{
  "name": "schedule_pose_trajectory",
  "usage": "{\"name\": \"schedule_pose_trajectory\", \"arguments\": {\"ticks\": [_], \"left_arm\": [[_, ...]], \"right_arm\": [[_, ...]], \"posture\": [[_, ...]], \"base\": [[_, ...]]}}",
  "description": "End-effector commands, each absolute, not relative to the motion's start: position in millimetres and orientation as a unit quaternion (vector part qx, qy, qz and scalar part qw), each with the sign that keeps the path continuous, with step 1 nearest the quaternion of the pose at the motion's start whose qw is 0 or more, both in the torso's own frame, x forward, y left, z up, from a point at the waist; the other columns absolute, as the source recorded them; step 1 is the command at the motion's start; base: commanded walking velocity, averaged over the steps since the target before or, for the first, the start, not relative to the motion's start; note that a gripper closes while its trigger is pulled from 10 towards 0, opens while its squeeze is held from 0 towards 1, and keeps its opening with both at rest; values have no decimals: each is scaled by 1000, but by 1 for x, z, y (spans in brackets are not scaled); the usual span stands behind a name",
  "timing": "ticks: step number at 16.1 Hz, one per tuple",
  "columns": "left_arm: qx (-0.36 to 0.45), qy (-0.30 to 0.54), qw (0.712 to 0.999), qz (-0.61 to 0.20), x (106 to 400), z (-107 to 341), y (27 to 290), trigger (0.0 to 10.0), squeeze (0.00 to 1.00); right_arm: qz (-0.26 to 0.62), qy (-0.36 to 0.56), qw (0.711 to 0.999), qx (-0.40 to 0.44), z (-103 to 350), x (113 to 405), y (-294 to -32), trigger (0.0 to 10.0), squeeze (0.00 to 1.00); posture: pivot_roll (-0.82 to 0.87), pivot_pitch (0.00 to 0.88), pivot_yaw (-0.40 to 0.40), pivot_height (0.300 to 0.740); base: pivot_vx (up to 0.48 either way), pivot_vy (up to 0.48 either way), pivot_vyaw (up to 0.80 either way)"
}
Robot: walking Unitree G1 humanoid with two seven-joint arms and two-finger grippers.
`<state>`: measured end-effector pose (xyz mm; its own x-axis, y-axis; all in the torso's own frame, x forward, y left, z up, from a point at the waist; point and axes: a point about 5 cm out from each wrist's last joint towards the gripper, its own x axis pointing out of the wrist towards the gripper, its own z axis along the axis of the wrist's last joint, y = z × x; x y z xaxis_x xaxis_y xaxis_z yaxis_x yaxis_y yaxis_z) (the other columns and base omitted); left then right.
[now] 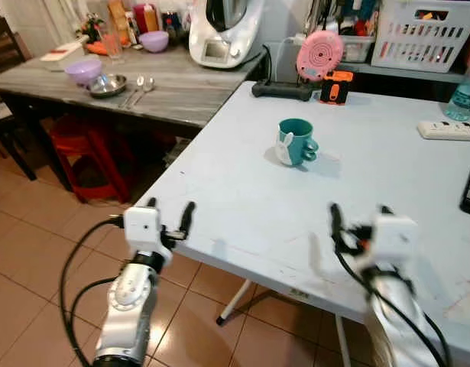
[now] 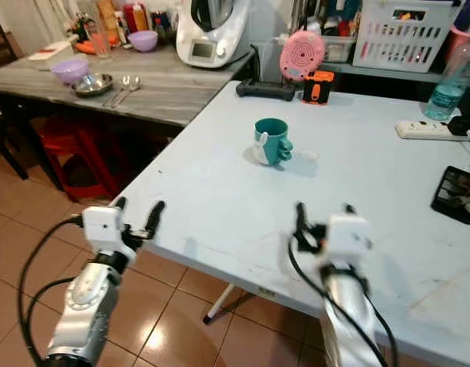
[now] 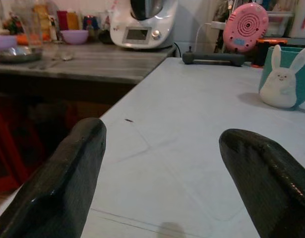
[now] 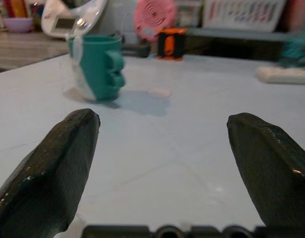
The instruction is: Setting the table
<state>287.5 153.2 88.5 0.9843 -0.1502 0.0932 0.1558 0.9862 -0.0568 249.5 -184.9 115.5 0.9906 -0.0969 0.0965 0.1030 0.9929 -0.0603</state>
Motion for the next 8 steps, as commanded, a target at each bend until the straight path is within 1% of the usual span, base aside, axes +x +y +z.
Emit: {"name": "schedule_pose_trajectory", "arguments": {"ticks": [1, 3, 5, 7, 8], "left_arm": [[-38, -34, 996, -75, 286, 84, 156, 10000, 0], [-55, -26, 996, -70, 284, 82, 157, 10000, 0], [-60, -27, 992, -108, 281, 78, 145, 10000, 0], [-65, -38, 990, -122, 282, 83, 139, 10000, 0], [-68, -39, 989, -127, 281, 83, 140, 10000, 0]], "right_arm": [[-54, -57, 996, -37, 118, 245, -186, 10000, 0], [-56, -51, 996, -41, 115, 241, -190, 10000, 0], [-65, -60, 995, -50, 123, 248, -197, 10000, 0], [-69, -64, 994, -51, 125, 250, -198, 10000, 0], [-68, -63, 994, -49, 125, 250, -197, 10000, 0]], "posture": [[-144, 0, 73, 740], [-154, 0, 80, 740], [-161, 0, 83, 740], [-154, 0, 79, 740], [-154, 0, 80, 740]], "base": [[0, 0, 0], [0, 0, 0], [0, 0, 0], [0, 0, 0], [345, 0, 0]]}}
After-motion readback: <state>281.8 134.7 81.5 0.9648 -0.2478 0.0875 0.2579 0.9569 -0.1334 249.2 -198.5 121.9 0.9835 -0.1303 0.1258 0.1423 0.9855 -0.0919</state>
